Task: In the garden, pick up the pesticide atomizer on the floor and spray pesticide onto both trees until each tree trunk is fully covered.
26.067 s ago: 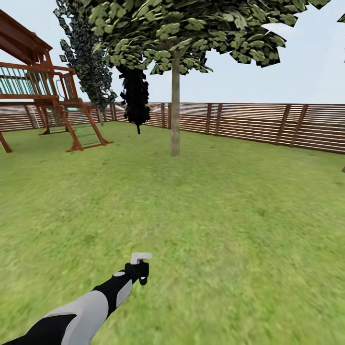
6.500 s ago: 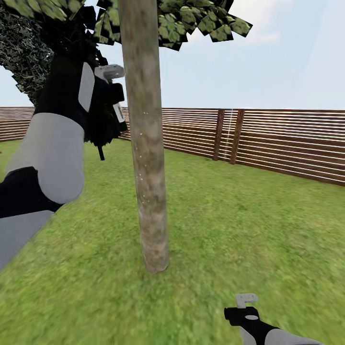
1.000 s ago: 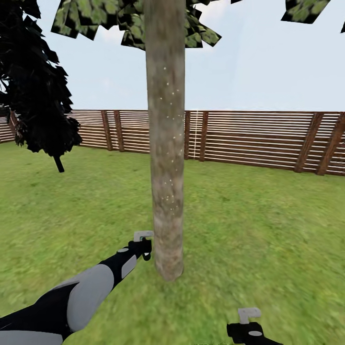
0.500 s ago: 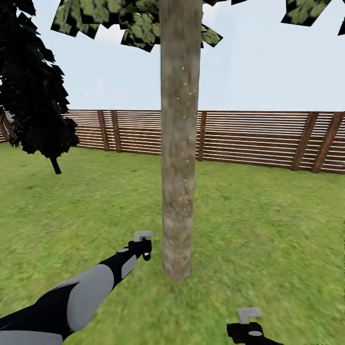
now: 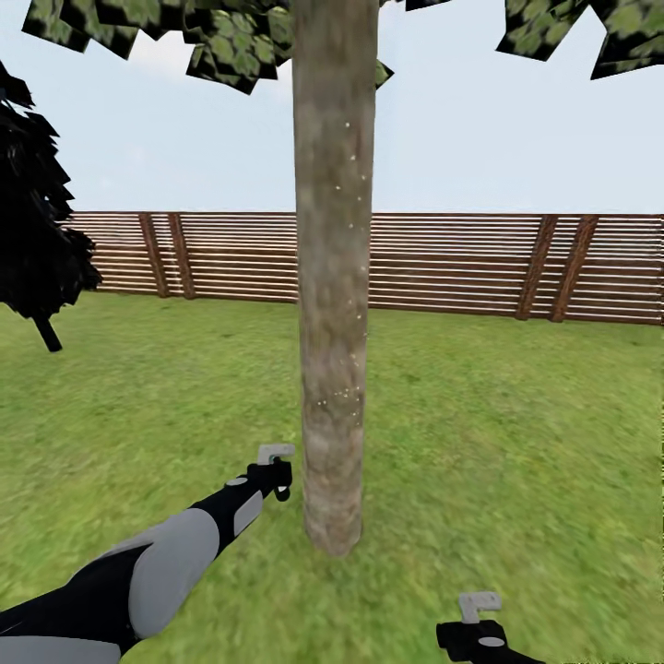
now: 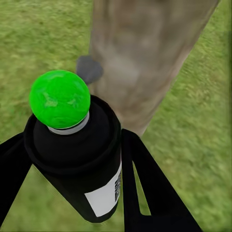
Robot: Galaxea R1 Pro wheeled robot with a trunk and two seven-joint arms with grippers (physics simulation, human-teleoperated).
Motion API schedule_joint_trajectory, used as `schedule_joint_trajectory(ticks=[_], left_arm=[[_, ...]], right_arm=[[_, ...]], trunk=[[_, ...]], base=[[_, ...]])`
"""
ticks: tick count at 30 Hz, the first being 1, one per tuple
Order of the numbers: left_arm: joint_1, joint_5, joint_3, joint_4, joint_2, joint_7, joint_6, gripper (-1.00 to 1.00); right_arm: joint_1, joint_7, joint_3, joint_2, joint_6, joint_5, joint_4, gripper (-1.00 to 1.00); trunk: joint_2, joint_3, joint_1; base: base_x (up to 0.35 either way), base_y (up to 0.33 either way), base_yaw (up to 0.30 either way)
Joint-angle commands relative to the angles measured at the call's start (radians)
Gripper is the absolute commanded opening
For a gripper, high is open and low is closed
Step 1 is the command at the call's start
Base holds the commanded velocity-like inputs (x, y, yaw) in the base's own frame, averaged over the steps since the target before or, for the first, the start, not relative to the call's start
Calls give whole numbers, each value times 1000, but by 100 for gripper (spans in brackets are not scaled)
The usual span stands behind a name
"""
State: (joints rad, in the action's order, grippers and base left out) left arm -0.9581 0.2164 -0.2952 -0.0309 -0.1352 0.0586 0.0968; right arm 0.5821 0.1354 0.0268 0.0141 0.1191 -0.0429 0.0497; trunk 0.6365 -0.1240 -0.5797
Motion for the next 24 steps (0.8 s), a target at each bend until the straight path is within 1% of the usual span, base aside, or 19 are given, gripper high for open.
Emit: schedule_joint_trajectory(ticks=[1,5,11,14,16,19,21,22,24], left_arm=[[-1,9,-9,0,0,3,2,-100],[-1,9,-9,0,0,3,2,-100],[-1,9,-9,0,0,3,2,-100],[-1,9,-9,0,0,3,2,-100],[-1,9,-9,1,0,3,3,-100],[-1,9,-9,1,0,4,3,-100],[-1,9,-9,1,0,4,3,-100],[-1,9,-9,2,-1,4,2,-100],[-1,9,-9,2,-1,4,2,-100]], right_arm=[[2,4,2,0,7,-5,5,100],[2,4,2,0,7,-5,5,100],[2,4,2,-1,6,-5,5,100],[-6,4,2,-1,4,-4,6,100],[-22,4,1,0,4,-4,6,100],[-87,5,1,1,5,-5,5,100],[-116,6,1,1,5,-6,4,100],[-138,5,1,2,6,-6,4,100],[-150,4,1,2,6,-6,4,100]], trunk=[[2,-2,-1],[2,-2,-1],[2,-2,-1],[2,-2,-1],[2,-2,-1],[2,-2,-1],[2,-2,-1],[2,-2,-1],[2,-2,-1]], base=[[132,334,-117],[30,343,-59],[2,349,-258],[0,350,-94],[0,350,-30],[0,350,-8],[0,350,-11],[0,350,-188],[0,350,-253]])
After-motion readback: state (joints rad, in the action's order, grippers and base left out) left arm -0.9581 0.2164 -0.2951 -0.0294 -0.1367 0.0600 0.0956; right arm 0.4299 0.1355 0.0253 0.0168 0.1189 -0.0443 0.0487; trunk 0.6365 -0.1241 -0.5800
